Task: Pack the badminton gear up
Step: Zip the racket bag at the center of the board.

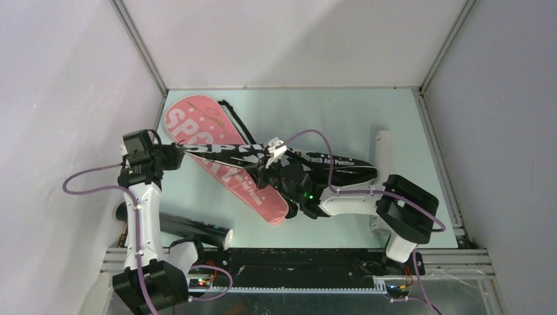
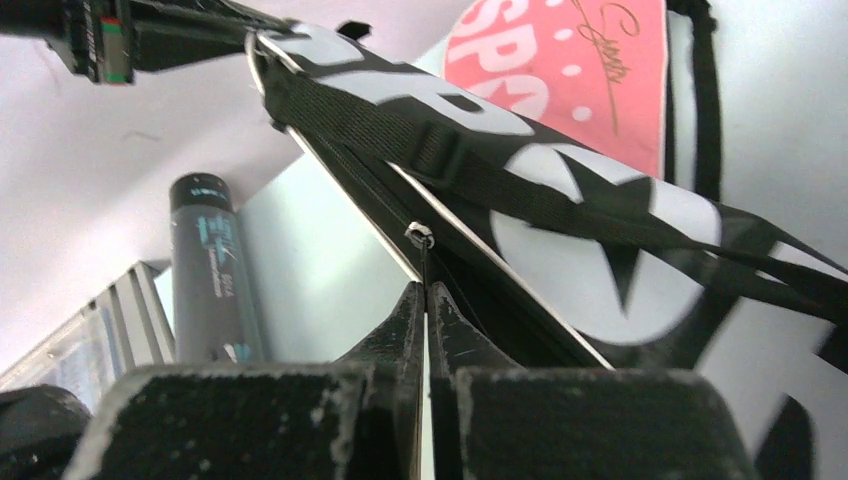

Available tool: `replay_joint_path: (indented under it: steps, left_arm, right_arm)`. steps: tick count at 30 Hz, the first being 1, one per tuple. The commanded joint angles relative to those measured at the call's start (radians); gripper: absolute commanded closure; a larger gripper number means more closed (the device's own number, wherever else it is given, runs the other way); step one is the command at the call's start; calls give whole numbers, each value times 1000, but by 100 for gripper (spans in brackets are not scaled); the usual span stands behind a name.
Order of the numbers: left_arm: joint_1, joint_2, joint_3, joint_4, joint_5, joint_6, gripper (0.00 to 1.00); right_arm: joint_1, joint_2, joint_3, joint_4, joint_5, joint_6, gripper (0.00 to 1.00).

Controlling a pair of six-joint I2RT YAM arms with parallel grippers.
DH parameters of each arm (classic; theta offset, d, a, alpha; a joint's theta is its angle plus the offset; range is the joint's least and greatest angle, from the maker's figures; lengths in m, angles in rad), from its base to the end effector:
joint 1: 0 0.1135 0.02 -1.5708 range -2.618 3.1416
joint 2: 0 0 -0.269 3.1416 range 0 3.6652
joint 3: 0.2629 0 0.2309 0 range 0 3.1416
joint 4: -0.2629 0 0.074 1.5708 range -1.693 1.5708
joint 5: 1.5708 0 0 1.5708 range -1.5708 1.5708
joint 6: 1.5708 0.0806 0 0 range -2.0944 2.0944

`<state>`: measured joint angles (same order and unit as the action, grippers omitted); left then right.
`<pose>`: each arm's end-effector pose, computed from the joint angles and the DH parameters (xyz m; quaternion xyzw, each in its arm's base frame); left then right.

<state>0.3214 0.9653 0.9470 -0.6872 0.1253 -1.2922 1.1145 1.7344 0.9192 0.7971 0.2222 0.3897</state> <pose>0.2007 0.0562 0.2908 -0.6361 0.6458 -0.2455 0.3436 0.1979 0.3629 0.2550 -0.1787 0.6906 0.4180 0.5626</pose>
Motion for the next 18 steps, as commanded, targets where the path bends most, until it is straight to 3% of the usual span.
replay_joint_path:
  steps: [1,13,18]
  left_arm:
    - [25,23,96,88,-120,50,100]
    - [28,66,143,95,-182,86,100]
    - [42,85,172,64,-234,132,100]
  right_arm:
    - [-47,-118,-82,-160,-18,-61,100]
    - [-217,-398,-289,-532,97,-2,100]
    - [-365,-531,-388,-702,149,114,100]
